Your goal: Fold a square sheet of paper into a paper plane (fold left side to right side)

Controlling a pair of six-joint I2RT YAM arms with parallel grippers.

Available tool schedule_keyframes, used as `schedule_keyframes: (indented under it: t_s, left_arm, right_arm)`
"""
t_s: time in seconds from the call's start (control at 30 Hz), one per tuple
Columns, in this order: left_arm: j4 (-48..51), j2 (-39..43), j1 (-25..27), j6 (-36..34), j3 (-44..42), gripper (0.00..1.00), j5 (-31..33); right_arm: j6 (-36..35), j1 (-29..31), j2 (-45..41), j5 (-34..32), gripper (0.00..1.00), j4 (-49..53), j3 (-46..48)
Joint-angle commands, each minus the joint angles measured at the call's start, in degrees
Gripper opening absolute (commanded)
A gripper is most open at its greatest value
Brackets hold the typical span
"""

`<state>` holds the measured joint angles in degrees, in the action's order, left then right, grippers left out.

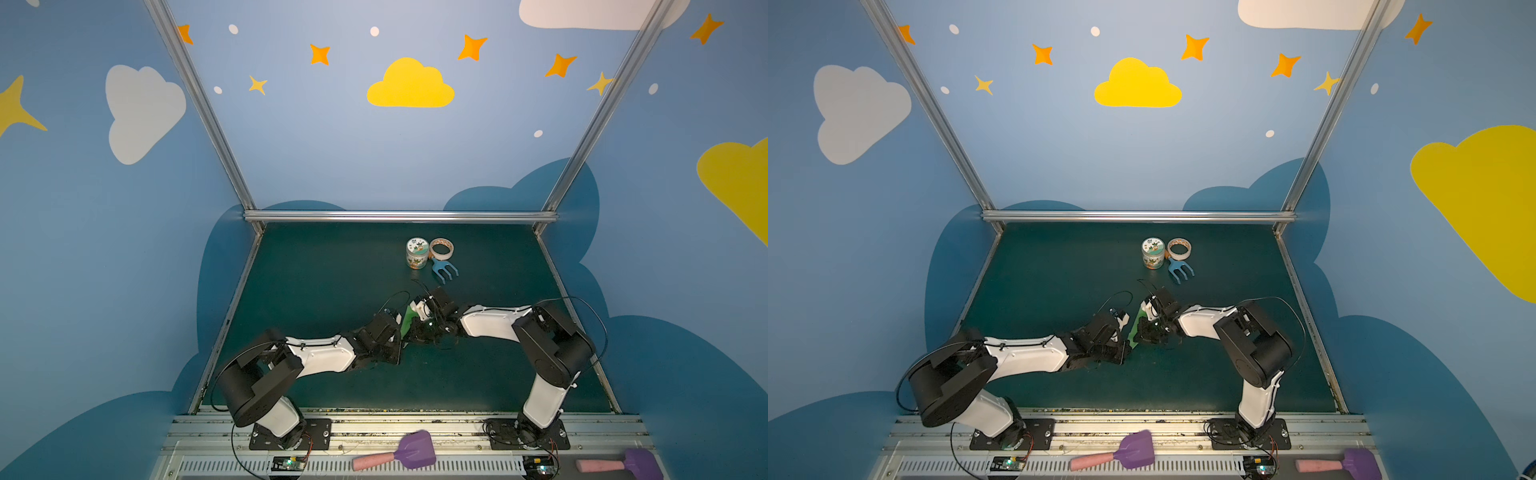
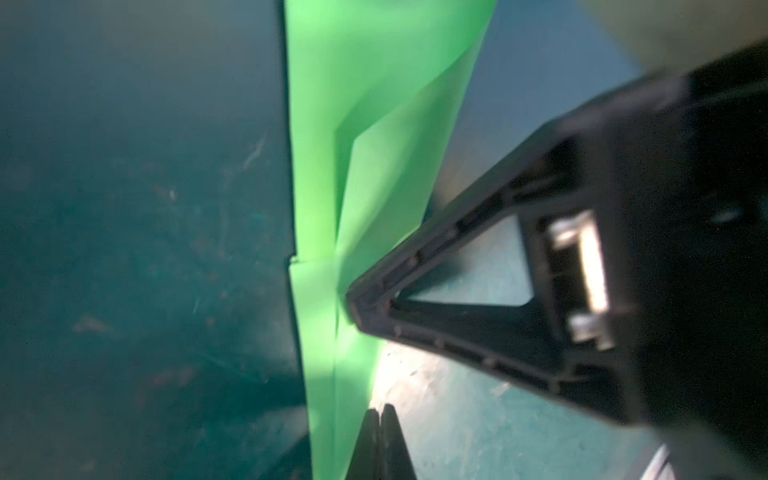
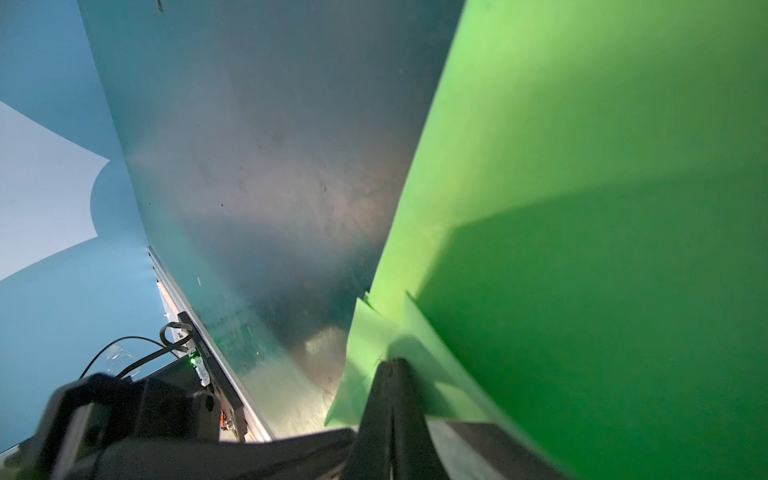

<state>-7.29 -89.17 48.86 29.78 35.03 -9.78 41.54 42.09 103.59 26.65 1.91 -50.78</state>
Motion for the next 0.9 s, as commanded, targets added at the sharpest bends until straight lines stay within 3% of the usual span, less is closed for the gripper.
schedule_keyframes:
  t_s: [0.0, 0.47, 0.87]
  left_arm:
    - [-0.70, -0.58, -0.08, 0.29, -1.59, 0.03, 0.55]
    - [-2.46, -0.64, -0.13, 1.76, -4.35, 0.03, 0.73]
    - [-3.36, -0.27, -0.13, 2.16, -5.32, 0.03, 0.90]
  right_arm:
    - [-0.47, 0.45, 3.11, -2.67, 0.00, 3.43, 1.57]
    - [-2.87, -1.11, -2.07, 0.59, 0.00, 7.05, -3.27]
    - [-8.48, -3.21, -10.89, -3.24, 0.00, 14.19, -1.57]
